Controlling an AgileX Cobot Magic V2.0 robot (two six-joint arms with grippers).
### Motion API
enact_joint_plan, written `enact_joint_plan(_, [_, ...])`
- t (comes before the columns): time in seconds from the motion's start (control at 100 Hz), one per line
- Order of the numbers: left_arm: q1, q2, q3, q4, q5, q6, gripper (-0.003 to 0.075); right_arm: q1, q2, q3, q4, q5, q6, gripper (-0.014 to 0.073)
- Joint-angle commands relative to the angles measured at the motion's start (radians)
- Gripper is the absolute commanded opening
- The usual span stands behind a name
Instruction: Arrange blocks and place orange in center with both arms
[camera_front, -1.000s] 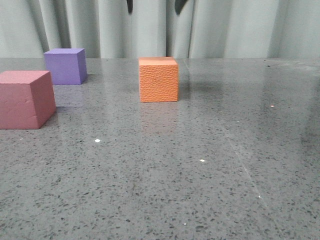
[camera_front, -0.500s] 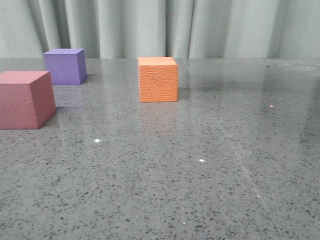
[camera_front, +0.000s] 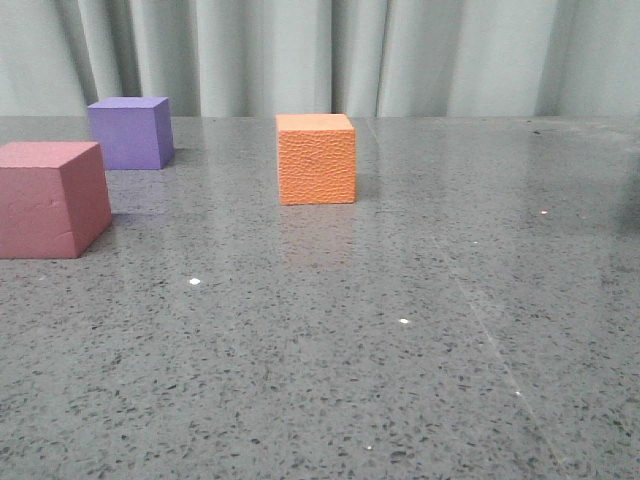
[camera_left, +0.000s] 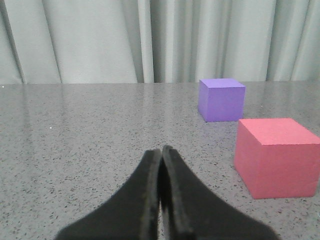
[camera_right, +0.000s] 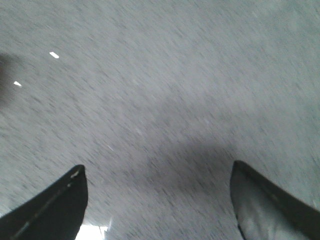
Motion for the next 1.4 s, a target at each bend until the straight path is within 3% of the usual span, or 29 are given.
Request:
enact_joint_plan(0.0, [0.001, -0.032, 0.054, -0.008, -0.084, -0.001, -0.0019, -0.050, -0.130, 0.110, -0.035, -0.102, -0.001, 0.0583])
enact_joint_plan(0.33, [0.001, -0.032, 0.054, -0.008, -0.084, -0.001, -0.0019, -0.106, -0.503, 0.443, -0.034, -0.132, 0.004, 0.0583])
enact_joint_plan(0.74, [0.001, -0.032, 0.054, -0.008, -0.084, -0.001, -0.0019, -0.106, -0.757, 0.538, -0.033, 0.034, 0.004, 0.0575])
enact_joint_plan(0.86, [0.001, -0.032, 0.054, -0.008, -0.084, -0.001, -0.0019, -0.106, -0.757, 0.538, -0.033, 0.078, 0.004, 0.0437])
enact_joint_plan(1.08, [0.001, -0.032, 0.054, -0.008, -0.084, -0.001, -0.0019, -0.106, -0.757, 0.538, -0.026, 0.070, 0.006, -0.0125])
enact_joint_plan(1.39, [0.001, -0.032, 0.054, -0.008, -0.084, -0.001, -0.0019, -0.106, -0.757, 0.538, -0.013, 0.069, 0.004, -0.0120])
